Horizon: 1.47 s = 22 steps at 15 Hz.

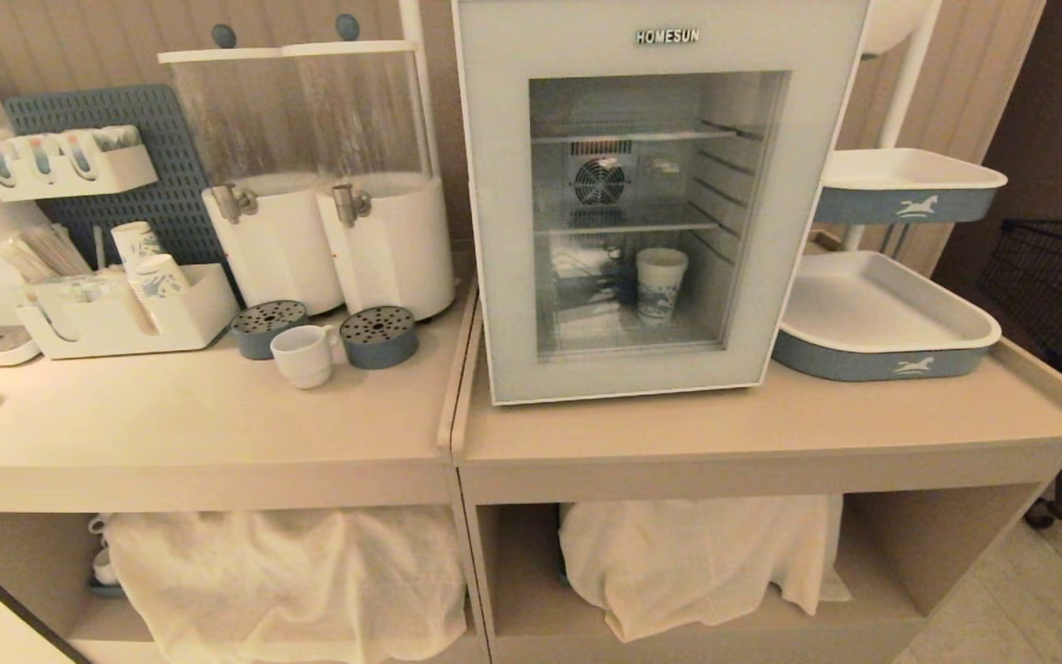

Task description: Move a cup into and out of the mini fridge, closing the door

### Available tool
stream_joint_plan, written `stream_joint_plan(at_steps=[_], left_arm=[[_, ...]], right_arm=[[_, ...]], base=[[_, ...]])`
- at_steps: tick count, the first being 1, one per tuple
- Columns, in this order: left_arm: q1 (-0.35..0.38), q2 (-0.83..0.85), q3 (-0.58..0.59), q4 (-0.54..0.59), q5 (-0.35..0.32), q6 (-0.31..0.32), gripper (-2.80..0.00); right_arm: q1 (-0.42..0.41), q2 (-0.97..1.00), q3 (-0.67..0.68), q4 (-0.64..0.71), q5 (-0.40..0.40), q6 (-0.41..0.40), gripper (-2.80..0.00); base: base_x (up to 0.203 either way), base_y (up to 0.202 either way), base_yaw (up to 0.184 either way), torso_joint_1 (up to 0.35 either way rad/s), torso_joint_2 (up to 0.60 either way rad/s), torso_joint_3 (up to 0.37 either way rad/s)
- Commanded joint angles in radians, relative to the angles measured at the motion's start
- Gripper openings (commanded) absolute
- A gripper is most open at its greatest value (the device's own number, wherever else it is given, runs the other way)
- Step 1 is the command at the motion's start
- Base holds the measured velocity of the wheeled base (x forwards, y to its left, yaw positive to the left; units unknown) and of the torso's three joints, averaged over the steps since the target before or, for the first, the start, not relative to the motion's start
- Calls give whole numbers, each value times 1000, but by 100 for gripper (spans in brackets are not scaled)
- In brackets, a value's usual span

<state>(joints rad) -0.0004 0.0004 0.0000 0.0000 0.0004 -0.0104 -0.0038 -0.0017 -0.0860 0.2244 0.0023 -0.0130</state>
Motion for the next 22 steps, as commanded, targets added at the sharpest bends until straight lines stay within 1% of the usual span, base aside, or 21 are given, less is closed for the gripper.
stream_joint_plan(at_steps=[1, 22], left_arm=[[0, 0, 0, 0, 1, 0, -280], [0, 0, 0, 0, 1, 0, -280]], right_arm=[[1, 2, 0, 1, 1, -1, -280], [1, 2, 0, 1, 1, -1, -280]], base=[[0, 196, 2, 0, -1, 2], [0, 193, 1, 2, 2, 2]])
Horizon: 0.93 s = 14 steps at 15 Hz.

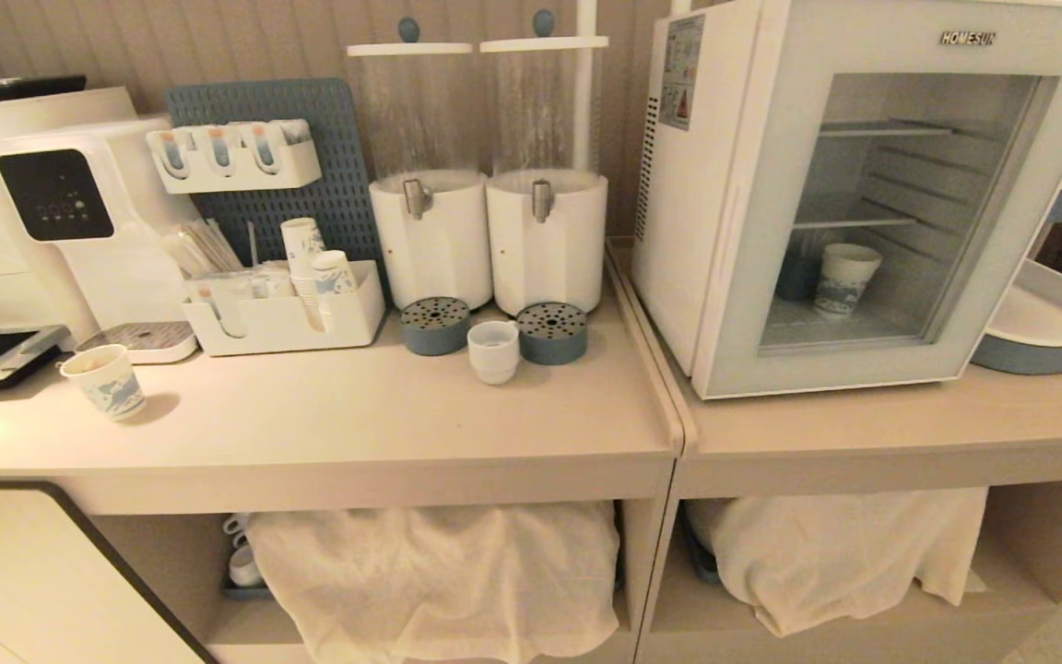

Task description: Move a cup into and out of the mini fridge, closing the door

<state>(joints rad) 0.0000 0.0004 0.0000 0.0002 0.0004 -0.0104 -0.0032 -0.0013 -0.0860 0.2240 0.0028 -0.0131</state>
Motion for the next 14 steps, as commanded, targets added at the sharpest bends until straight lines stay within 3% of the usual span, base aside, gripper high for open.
stream_joint_plan(at_steps=[1, 14], left_arm=[[0, 0, 1, 0, 1, 0, -280], [0, 0, 2, 0, 1, 0, -280]], right_arm=[[0, 1, 0, 1, 0, -1, -280], [0, 1, 0, 1, 0, -1, -280]], base=[[0, 189, -2, 2, 2, 5], [0, 193, 1, 2, 2, 2]])
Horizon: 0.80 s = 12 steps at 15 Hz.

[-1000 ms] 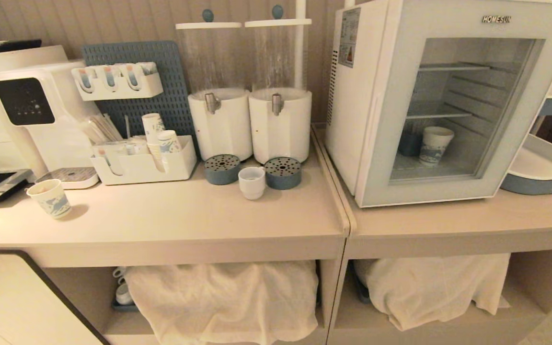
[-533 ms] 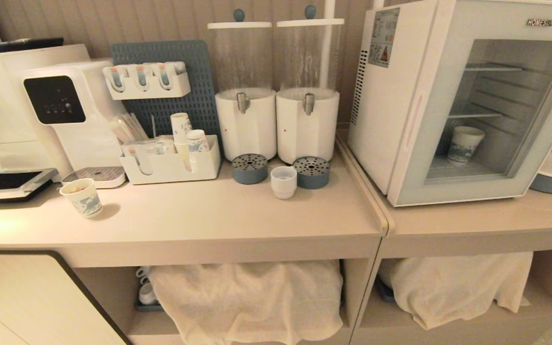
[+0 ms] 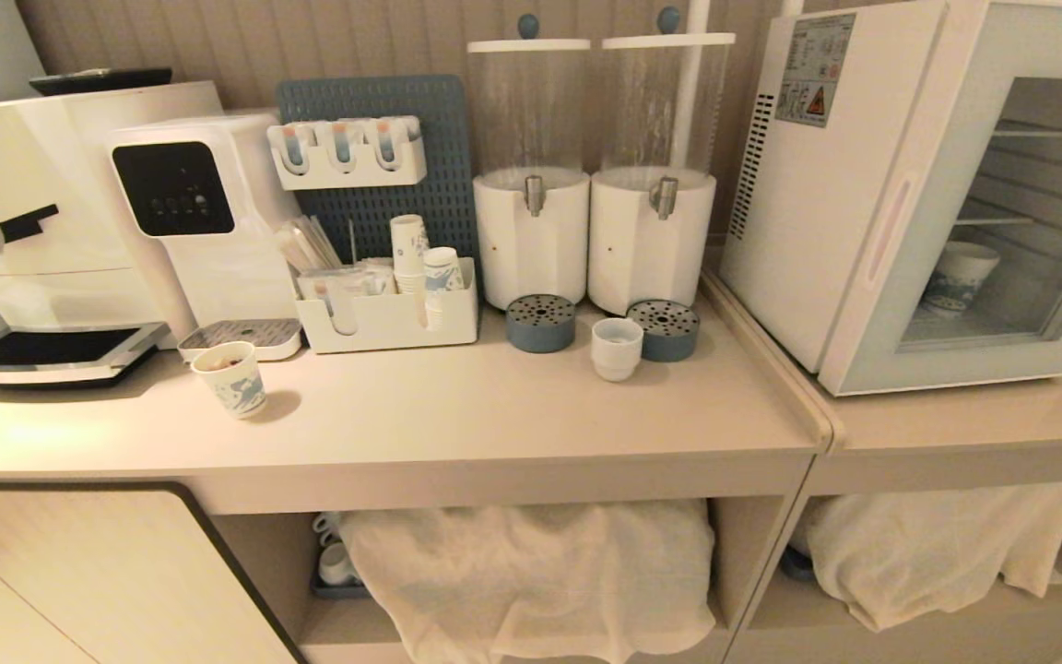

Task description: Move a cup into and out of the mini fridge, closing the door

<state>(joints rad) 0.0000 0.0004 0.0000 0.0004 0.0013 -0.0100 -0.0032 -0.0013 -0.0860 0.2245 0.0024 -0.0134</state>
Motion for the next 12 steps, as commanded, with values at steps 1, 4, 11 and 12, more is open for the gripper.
stream_joint_plan(at_steps=[1, 4, 11, 12], left_arm=[[0, 0, 2, 0, 0, -1, -280], [0, 0, 2, 0, 0, -1, -280], [0, 0, 2, 0, 0, -1, -280], [0, 0, 1, 0, 0, -1, -280]], right_arm=[[0, 1, 0, 1, 1, 0, -280], [0, 1, 0, 1, 1, 0, -280], [0, 1, 0, 1, 1, 0, -280], [0, 1, 0, 1, 1, 0, -280]], base=[[0, 194, 2, 6, 7, 1], [0, 196, 0, 1, 2, 3], [0, 193, 0, 3, 1, 3], [0, 195, 0, 2, 2, 2]])
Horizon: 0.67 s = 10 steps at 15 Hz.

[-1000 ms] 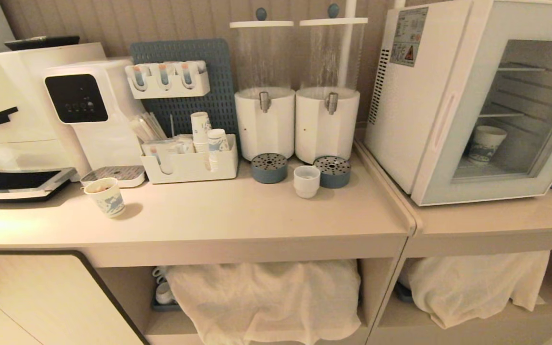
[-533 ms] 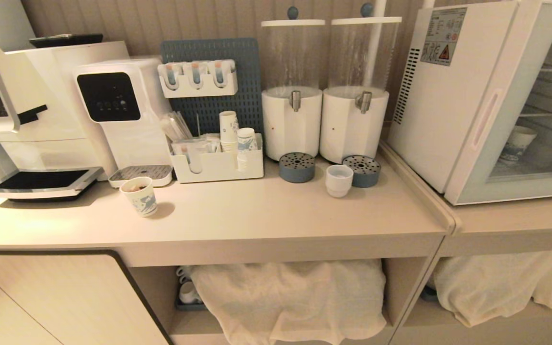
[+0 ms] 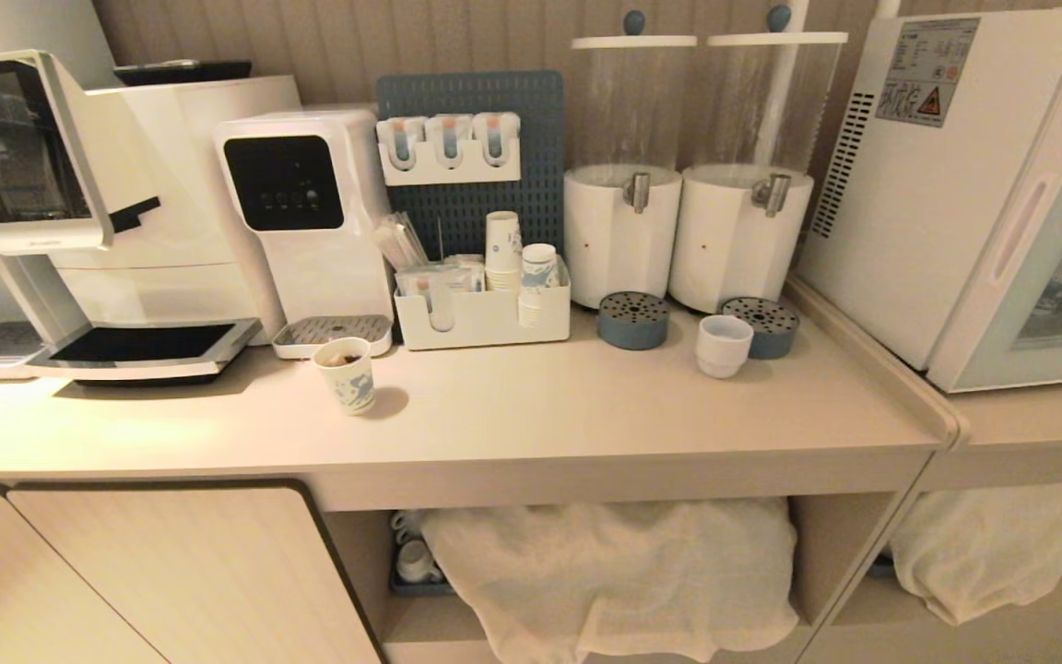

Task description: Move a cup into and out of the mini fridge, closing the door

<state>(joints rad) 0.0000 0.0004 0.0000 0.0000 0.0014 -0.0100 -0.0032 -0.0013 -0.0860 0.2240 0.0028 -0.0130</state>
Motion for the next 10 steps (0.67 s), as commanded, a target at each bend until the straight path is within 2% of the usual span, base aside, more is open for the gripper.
stream_joint_plan(at_steps=[1, 7, 10], left_arm=[[0, 0, 2, 0, 0, -1, -280], [0, 0, 2, 1, 0, -1, -280], [0, 0, 0, 0, -1, 7, -280]], right_arm=[[0, 1, 0, 1, 0, -1, -280], [0, 1, 0, 1, 0, -1, -280], [0, 1, 1, 1, 0, -1, -280]], base=[[0, 195, -1, 6, 3, 2], [0, 187, 3, 3, 1, 1], [0, 52, -2, 2, 3, 3]])
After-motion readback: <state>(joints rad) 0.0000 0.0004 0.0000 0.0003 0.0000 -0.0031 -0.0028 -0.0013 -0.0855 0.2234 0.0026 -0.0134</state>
